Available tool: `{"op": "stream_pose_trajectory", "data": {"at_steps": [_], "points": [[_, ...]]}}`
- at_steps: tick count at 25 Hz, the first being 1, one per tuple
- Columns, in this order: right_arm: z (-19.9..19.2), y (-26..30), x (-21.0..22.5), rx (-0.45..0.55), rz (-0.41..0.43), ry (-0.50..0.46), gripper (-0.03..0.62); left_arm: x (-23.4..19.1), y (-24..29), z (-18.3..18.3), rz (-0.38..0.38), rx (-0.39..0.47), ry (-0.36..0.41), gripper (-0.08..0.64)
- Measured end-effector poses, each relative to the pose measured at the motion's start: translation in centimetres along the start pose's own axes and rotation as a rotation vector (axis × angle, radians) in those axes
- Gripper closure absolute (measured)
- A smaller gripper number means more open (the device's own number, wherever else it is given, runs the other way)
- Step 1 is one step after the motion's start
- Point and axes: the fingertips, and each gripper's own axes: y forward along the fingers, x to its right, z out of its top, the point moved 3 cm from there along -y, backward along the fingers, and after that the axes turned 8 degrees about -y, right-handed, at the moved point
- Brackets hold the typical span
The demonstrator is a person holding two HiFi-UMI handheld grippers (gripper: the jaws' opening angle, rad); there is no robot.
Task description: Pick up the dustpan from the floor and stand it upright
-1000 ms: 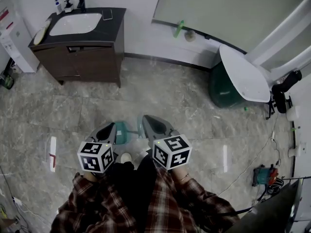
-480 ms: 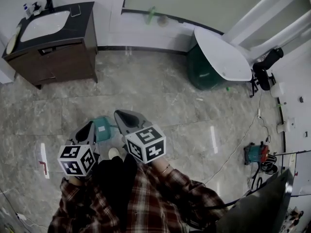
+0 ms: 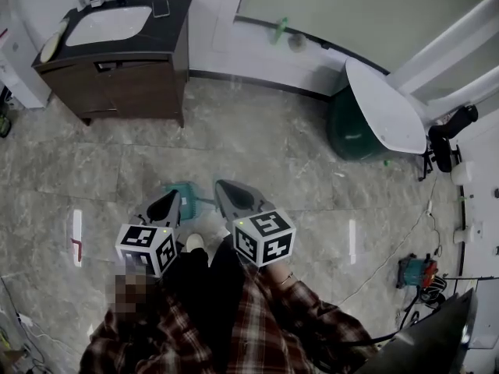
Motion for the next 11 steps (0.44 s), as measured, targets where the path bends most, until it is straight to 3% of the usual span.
{"op": "stream_pose_trajectory", "data": {"at_steps": [11], "points": [[0.16,0.10,-0.38,-0.015,0.006,-0.016,0.583,0.00,-0.61,-0.14,-0.004,-0.006,0.003,0.558]]}}
